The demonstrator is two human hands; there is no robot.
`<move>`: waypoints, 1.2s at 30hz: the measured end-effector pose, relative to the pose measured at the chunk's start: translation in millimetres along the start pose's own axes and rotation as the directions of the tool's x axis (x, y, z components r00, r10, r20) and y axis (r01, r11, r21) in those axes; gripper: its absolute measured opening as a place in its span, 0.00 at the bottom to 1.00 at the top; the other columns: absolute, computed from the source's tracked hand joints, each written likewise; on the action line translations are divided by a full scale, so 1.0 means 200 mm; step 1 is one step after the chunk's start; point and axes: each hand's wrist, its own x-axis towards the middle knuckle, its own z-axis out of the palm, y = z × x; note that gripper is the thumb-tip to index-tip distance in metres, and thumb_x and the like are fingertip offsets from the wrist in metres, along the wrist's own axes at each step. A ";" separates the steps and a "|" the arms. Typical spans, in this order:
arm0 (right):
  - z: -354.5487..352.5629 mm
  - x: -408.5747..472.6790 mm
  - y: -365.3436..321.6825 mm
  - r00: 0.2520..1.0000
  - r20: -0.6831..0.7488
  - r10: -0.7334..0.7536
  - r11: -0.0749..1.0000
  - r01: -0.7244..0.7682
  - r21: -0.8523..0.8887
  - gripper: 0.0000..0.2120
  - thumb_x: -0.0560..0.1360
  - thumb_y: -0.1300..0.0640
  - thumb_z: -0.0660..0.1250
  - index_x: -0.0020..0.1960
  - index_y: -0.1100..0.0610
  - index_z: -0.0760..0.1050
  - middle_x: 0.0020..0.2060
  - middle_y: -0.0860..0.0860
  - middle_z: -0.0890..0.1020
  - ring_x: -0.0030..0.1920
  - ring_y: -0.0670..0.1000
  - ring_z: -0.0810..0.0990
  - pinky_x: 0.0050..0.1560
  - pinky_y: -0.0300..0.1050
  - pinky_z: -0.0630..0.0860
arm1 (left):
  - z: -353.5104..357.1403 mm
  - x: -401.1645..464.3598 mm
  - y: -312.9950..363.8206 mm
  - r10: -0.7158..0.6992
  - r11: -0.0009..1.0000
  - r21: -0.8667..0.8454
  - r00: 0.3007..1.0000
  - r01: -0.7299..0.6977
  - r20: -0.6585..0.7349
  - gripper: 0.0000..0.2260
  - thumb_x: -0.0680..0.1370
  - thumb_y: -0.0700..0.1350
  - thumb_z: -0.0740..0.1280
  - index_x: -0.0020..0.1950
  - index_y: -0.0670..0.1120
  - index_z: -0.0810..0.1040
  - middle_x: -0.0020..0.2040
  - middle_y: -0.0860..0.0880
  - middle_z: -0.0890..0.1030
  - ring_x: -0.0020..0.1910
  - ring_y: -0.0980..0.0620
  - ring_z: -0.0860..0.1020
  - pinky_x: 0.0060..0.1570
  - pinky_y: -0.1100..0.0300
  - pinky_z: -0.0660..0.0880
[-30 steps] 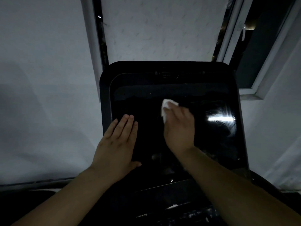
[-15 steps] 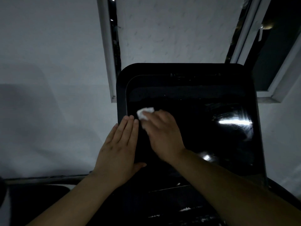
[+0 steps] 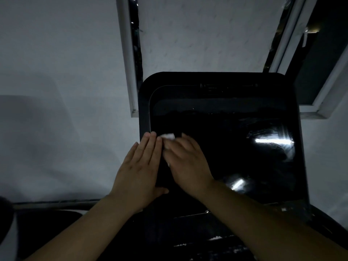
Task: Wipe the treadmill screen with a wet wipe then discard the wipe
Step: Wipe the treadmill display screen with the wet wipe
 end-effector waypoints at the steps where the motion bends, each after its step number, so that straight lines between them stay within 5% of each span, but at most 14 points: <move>1: 0.01 -0.11 -0.03 1.000 0.008 -0.018 1.000 0.018 0.017 0.14 0.78 0.57 0.66 0.63 0.54 0.81 0.66 0.49 0.80 0.64 0.53 0.77 0.75 0.55 0.65 | 0.00 0.00 0.00 0.011 1.000 0.006 1.000 -0.011 -0.002 0.63 0.60 0.69 0.76 0.82 0.39 0.49 0.83 0.38 0.53 0.82 0.41 0.52 0.78 0.42 0.58; 5: 0.02 -0.49 -0.06 0.997 -0.026 -0.072 0.995 0.073 0.064 0.13 0.83 0.60 0.63 0.63 0.58 0.82 0.65 0.53 0.82 0.63 0.55 0.82 0.70 0.62 0.70 | 0.01 -0.01 0.03 0.064 0.997 0.038 0.998 -0.063 -0.024 0.55 0.66 0.71 0.67 0.82 0.38 0.55 0.82 0.36 0.55 0.82 0.39 0.50 0.77 0.39 0.58; 8: -0.07 -0.63 0.08 1.000 -0.007 -0.025 1.000 0.025 0.018 0.14 0.77 0.65 0.67 0.61 0.58 0.83 0.64 0.52 0.82 0.61 0.55 0.82 0.70 0.62 0.71 | 0.01 -0.01 0.07 0.086 0.991 0.097 0.995 -0.090 0.050 0.62 0.61 0.72 0.73 0.82 0.39 0.54 0.83 0.37 0.53 0.83 0.41 0.48 0.78 0.38 0.55; 15: -0.20 -0.82 0.39 0.900 -0.080 0.428 0.890 -0.436 -0.132 0.15 0.76 0.65 0.64 0.61 0.63 0.81 0.63 0.59 0.81 0.57 0.63 0.81 0.70 0.63 0.70 | 0.01 0.03 0.19 0.079 0.982 0.169 0.994 -0.090 0.073 0.60 0.64 0.74 0.70 0.82 0.39 0.52 0.83 0.38 0.53 0.83 0.42 0.47 0.79 0.39 0.49; 22: -0.08 -0.82 0.04 0.982 -0.048 0.183 0.983 -0.182 0.023 0.14 0.77 0.64 0.66 0.62 0.60 0.82 0.65 0.55 0.81 0.61 0.58 0.81 0.70 0.64 0.69 | 0.07 0.06 0.30 0.132 0.977 0.155 0.987 -0.145 0.089 0.59 0.63 0.71 0.73 0.82 0.39 0.55 0.83 0.38 0.53 0.83 0.42 0.49 0.79 0.38 0.48; 25: -0.16 -0.91 0.23 0.970 -0.039 0.240 0.970 -0.242 -0.032 0.14 0.78 0.64 0.62 0.60 0.60 0.82 0.64 0.55 0.82 0.59 0.59 0.81 0.68 0.62 0.71 | 0.09 0.06 0.30 0.129 0.976 0.160 0.986 -0.145 0.103 0.59 0.64 0.72 0.72 0.83 0.40 0.52 0.83 0.39 0.51 0.83 0.43 0.47 0.79 0.39 0.47; 29: -0.33 -1.05 0.57 0.833 -0.112 0.542 0.821 -0.554 -0.139 0.15 0.74 0.68 0.65 0.59 0.63 0.81 0.62 0.60 0.81 0.54 0.63 0.79 0.57 0.56 0.75 | 0.11 0.07 0.30 0.126 0.978 0.153 0.986 -0.142 0.109 0.59 0.65 0.73 0.70 0.83 0.40 0.50 0.83 0.39 0.49 0.83 0.43 0.45 0.79 0.39 0.47; 32: -0.37 -1.07 0.63 0.683 -0.220 0.697 0.677 -0.727 -0.111 0.13 0.75 0.70 0.69 0.59 0.62 0.81 0.63 0.60 0.81 0.57 0.60 0.75 0.58 0.54 0.76 | 0.11 0.07 0.31 0.123 0.977 0.161 0.985 -0.141 0.120 0.59 0.68 0.74 0.68 0.83 0.41 0.44 0.83 0.40 0.43 0.82 0.43 0.39 0.79 0.39 0.43; 36: -0.37 -1.04 0.63 0.670 -0.183 0.719 0.667 -0.740 -0.087 0.15 0.74 0.69 0.70 0.61 0.62 0.80 0.59 0.60 0.82 0.55 0.63 0.79 0.56 0.54 0.78 | 0.09 0.07 0.32 0.116 0.977 0.165 0.988 -0.133 0.106 0.60 0.64 0.73 0.72 0.82 0.40 0.52 0.83 0.38 0.51 0.83 0.42 0.47 0.79 0.38 0.50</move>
